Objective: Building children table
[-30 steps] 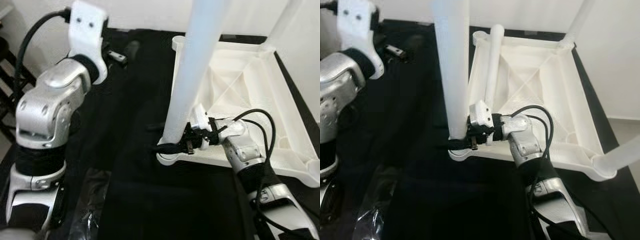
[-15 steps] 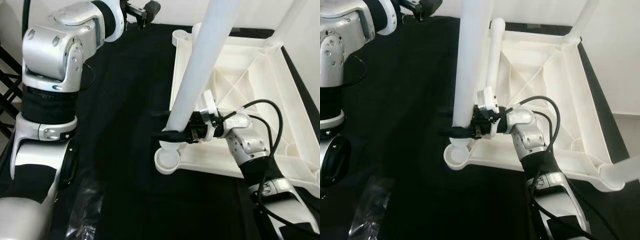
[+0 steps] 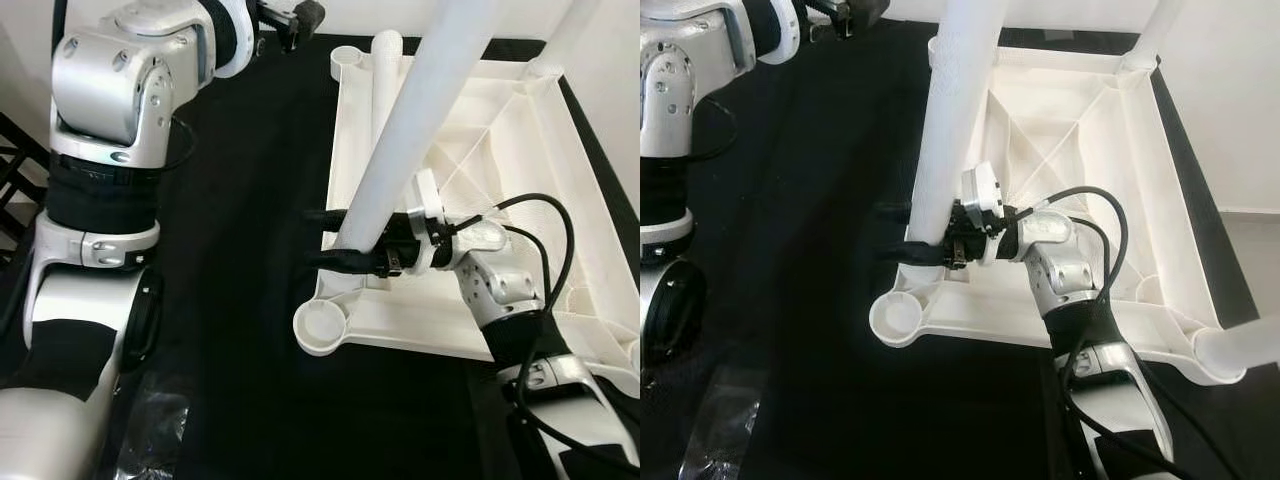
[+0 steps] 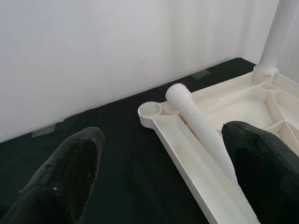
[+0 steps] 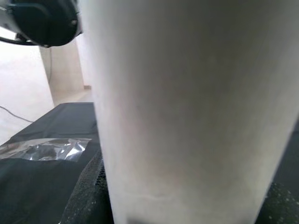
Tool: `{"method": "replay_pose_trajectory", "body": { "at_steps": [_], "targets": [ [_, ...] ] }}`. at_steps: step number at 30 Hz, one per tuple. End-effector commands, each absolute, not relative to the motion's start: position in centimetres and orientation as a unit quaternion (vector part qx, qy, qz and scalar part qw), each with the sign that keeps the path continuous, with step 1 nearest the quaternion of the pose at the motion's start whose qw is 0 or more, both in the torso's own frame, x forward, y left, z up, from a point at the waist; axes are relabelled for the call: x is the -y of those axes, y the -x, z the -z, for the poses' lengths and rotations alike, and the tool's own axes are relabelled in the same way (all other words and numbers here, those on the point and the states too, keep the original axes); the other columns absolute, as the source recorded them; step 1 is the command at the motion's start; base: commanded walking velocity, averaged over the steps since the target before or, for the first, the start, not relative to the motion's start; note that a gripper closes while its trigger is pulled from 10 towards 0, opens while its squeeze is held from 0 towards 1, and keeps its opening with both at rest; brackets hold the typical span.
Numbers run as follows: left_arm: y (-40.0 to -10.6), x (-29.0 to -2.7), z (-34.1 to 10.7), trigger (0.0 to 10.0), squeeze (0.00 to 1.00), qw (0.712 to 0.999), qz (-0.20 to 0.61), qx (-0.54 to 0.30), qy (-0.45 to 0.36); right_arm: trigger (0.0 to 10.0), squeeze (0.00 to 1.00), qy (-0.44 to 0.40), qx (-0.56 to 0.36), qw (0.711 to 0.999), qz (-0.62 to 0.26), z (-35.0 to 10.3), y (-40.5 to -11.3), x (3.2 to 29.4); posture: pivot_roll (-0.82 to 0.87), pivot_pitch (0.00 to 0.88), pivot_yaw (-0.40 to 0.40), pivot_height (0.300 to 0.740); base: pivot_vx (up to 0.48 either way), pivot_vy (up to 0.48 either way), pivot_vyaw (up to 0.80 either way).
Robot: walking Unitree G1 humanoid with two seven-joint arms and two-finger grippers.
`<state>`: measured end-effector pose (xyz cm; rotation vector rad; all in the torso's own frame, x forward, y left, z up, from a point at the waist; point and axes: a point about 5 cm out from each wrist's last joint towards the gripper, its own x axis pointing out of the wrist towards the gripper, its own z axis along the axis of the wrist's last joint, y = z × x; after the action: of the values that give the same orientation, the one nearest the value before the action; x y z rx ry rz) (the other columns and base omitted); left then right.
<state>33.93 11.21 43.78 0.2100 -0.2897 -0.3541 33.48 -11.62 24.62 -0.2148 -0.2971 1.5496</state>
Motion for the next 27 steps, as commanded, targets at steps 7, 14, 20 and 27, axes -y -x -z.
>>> {"method": "replay_pose_trajectory", "body": {
  "at_steps": [7,14,20,27],
  "targets": [
    [-33.8,-13.7,-37.8,10.0,0.00,0.984,0.123,0.089,-0.090,10.0,0.00,0.071,0.075,0.699,-0.708,-22.1,-33.2,11.3,0.12,0.327,-0.011,0.740,0.000,0.000,0.00],
    [-33.0,-15.8,-33.4,10.0,0.00,0.993,0.071,0.040,-0.089,10.0,0.00,0.076,0.091,0.711,-0.693,-22.8,-33.7,11.7,0.12,0.284,-0.023,0.740,0.000,0.000,0.00],
    [-31.6,-18.2,-30.8,10.0,0.00,0.998,0.000,0.053,-0.039,10.0,0.00,0.077,0.121,0.727,-0.671,-24.6,-33.9,12.4,0.11,0.220,-0.036,0.740,0.000,0.000,0.00],
    [-30.7,-18.7,-29.6,10.0,0.00,0.998,-0.003,0.066,-0.011,10.0,0.00,0.066,0.134,0.714,-0.684,-25.9,-33.6,12.5,0.10,0.203,-0.039,0.740,0.000,0.000,0.00]
  ]
}}
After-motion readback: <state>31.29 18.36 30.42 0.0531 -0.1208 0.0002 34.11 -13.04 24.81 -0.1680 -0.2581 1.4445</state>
